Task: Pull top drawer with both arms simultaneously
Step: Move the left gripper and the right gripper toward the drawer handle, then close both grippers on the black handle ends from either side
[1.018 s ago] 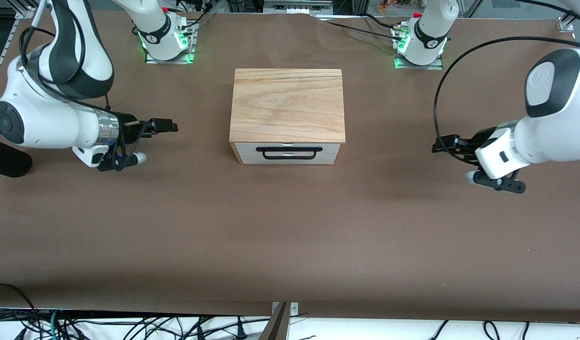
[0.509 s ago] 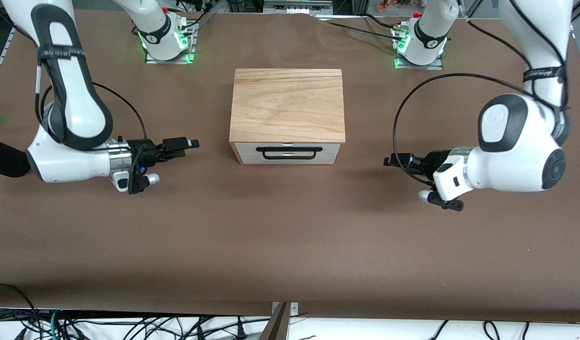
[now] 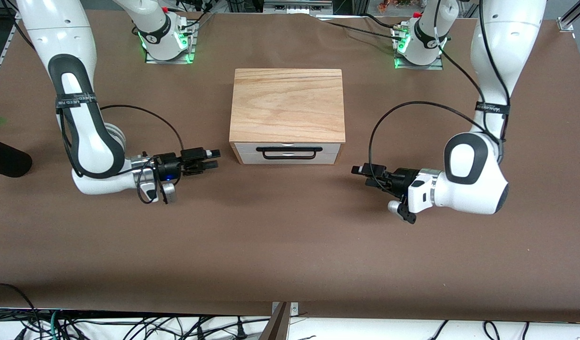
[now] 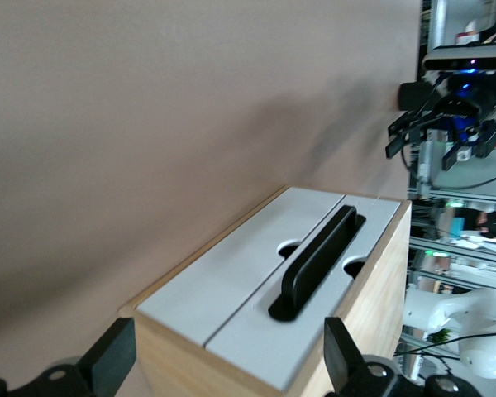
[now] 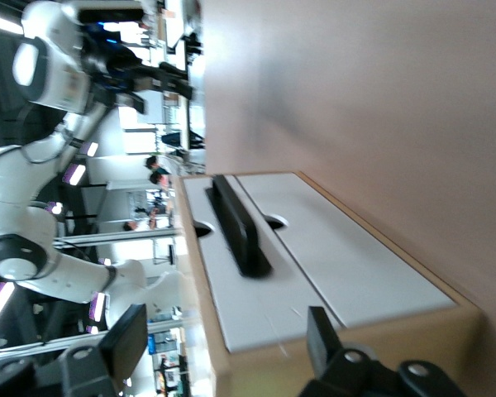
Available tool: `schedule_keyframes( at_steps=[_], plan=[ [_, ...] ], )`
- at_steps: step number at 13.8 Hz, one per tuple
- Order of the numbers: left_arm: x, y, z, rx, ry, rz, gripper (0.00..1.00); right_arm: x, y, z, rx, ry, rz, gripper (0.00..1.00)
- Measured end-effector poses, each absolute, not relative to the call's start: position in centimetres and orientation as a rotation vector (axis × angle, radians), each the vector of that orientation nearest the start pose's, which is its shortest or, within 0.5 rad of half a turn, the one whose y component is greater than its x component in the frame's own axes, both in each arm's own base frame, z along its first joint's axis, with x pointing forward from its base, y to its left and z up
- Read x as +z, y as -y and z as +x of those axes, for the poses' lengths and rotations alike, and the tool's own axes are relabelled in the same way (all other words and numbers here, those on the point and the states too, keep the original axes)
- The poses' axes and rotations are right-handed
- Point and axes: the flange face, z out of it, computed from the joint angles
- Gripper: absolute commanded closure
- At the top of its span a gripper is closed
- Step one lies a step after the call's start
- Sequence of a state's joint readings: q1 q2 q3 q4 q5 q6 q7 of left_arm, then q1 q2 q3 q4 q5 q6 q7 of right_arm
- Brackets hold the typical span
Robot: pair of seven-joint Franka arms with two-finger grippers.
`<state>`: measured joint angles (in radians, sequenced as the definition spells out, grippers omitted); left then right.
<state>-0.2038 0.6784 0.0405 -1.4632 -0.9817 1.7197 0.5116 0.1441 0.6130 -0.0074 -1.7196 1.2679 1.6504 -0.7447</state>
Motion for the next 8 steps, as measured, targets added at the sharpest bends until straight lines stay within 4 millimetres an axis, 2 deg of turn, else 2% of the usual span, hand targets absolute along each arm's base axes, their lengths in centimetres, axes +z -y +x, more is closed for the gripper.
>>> schedule_keyframes(
  at_steps=[1,2,5,8],
  plan=[
    [27.8,19.8,66.5,-0.255,0.333,2.125,0.00,25.2,-19.6,61.4,0.200,0.238,-1.820,0.39],
    [26.8,20.3,66.4,-0.244,0.336,2.085,0.00,25.3,-21.1,61.3,0.184,0.243,-1.822,0.47],
    [23.4,22.0,64.9,-0.219,0.308,1.977,0.00,24.6,-25.0,60.4,0.142,0.300,-1.865,0.48],
    [20.2,22.8,62.8,-0.208,0.242,1.903,0.00,22.9,-26.9,59.4,0.098,0.312,-1.855,0.49]
  ],
)
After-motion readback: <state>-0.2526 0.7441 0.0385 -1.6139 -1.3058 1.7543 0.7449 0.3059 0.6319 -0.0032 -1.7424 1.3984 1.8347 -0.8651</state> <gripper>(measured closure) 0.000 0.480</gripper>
